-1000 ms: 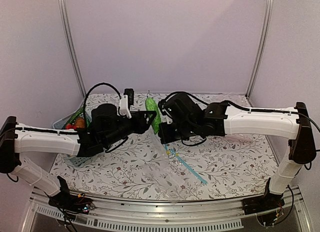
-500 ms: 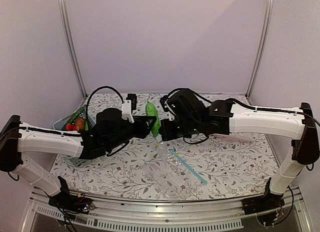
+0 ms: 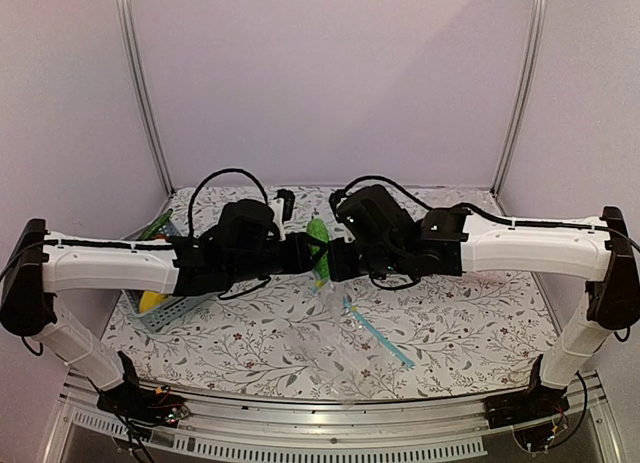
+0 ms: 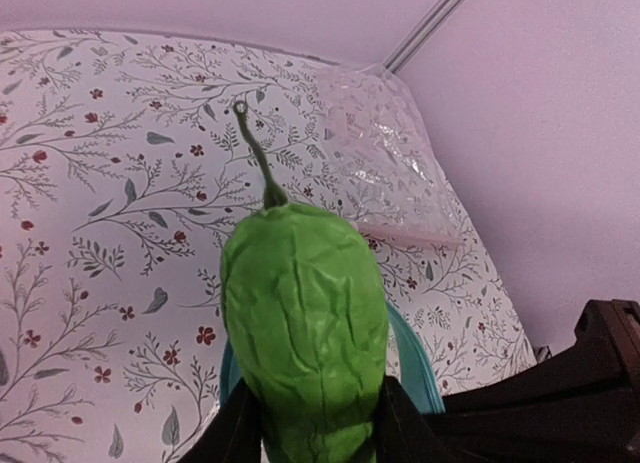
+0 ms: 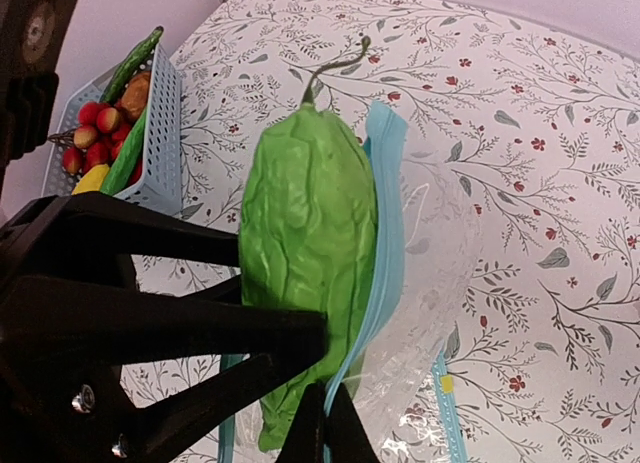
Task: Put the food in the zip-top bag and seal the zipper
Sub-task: Place the fake vegetable in the zipper food storage bag.
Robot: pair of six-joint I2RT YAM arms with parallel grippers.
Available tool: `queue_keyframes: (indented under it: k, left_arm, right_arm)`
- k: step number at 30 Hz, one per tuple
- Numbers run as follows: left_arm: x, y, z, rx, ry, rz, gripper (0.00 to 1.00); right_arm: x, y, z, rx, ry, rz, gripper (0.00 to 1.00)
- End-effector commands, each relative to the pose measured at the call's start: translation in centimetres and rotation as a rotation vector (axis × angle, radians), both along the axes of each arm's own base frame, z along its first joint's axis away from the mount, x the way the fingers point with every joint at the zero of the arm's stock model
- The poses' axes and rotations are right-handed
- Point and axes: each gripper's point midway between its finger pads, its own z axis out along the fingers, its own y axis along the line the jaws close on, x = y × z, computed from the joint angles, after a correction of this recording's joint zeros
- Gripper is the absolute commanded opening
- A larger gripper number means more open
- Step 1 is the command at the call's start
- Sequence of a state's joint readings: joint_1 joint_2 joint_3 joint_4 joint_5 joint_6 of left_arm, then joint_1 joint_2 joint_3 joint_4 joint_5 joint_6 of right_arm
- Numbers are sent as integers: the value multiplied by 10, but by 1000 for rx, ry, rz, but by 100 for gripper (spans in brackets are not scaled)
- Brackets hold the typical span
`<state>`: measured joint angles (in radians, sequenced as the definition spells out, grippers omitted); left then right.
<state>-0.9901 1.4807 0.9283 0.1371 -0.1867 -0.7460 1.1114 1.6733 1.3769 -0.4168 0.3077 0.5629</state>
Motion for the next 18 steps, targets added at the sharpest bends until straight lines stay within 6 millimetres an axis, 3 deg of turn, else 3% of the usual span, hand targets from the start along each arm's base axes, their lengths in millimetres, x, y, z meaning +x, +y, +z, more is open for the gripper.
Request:
queue_keyframes:
  k: [1, 12, 18]
  left_arm:
    - [-22, -14, -19, 31, 156, -101, 32]
    - [-36, -21, -29, 56, 300, -182, 35]
    - [-35, -17, -30, 67, 311, -184, 49]
  right_arm:
    - [13, -9, 9, -5, -86, -49, 0]
    - [16, -8, 5, -14, -102, -59, 0]
    - [16, -7, 4, -13, -100, -53, 0]
